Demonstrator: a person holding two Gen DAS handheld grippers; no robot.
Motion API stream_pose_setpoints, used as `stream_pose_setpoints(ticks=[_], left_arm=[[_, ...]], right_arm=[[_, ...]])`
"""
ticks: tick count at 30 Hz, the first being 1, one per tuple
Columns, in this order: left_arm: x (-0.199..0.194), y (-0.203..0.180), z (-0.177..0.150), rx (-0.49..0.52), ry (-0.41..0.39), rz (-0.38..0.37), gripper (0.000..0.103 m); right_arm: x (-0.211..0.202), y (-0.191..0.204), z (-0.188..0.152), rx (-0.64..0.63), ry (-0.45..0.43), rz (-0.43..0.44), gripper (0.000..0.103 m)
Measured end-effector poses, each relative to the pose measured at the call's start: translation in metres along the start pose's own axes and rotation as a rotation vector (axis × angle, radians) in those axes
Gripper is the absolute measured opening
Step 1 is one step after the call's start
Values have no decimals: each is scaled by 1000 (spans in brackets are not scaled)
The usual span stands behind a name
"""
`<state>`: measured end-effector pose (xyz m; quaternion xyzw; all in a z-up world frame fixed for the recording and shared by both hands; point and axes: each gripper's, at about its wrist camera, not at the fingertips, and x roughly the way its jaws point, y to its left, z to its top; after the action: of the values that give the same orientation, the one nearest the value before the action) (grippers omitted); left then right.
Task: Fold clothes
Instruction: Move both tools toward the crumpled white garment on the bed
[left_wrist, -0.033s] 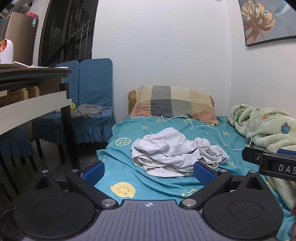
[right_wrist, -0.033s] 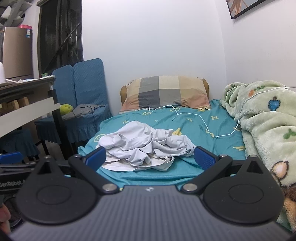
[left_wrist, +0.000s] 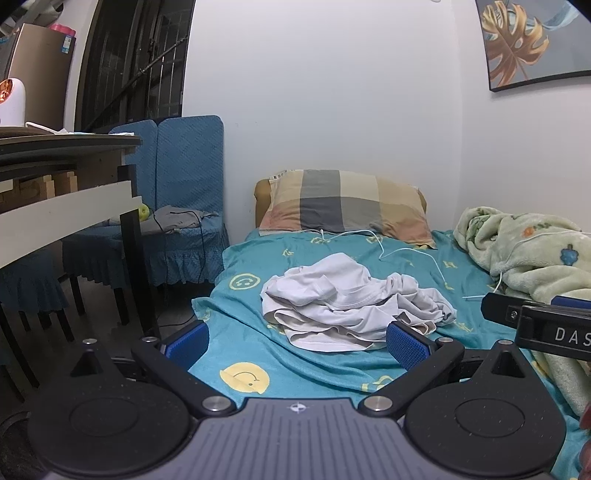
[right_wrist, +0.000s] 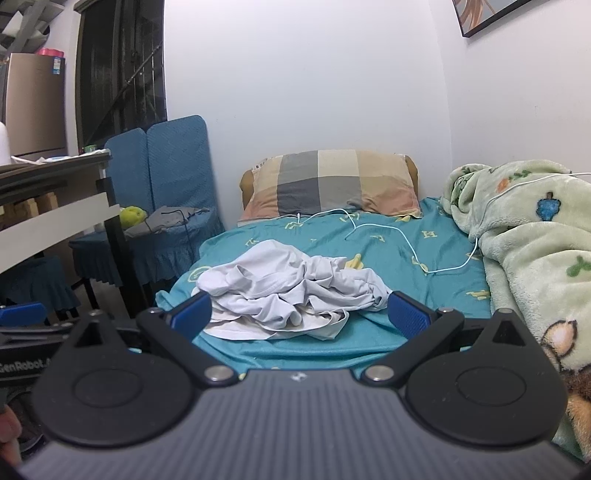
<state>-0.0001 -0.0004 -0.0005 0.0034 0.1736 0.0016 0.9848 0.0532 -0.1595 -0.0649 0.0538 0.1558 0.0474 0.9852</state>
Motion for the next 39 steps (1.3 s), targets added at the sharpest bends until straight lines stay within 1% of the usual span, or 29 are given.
stream_pose_setpoints(ticks=[4, 9, 11, 16, 20, 28, 32, 35, 39], left_arm=[[-2, -3, -1, 13, 0, -2, 103], [3, 3, 1, -4, 18, -6, 103], [12, 4, -3, -18, 22, -6, 103], [10, 6, -4, -22, 25, 3, 103], [9, 6, -7, -25, 29, -13, 103], [12, 0, -12, -9, 41, -31, 103], [13, -1, -14, -1, 41, -27, 103], [13, -1, -15, 6, 37, -18, 103], [13, -3, -16, 14, 38, -29, 103]], right_arm=[[1, 1, -1, -6, 2, -5, 103], [3, 2, -3, -11, 4, -11, 103], [4, 4, -4, -9, 5, -14, 103], [2, 1, -3, -4, 5, -2, 103], [-1, -1, -2, -5, 5, -5, 103], [2, -8, 2, 34, 5, -1, 103], [3, -7, 5, 15, 12, -20, 103], [3, -3, 3, -7, 24, -5, 103], [1, 0, 5, -26, 27, -5, 103]])
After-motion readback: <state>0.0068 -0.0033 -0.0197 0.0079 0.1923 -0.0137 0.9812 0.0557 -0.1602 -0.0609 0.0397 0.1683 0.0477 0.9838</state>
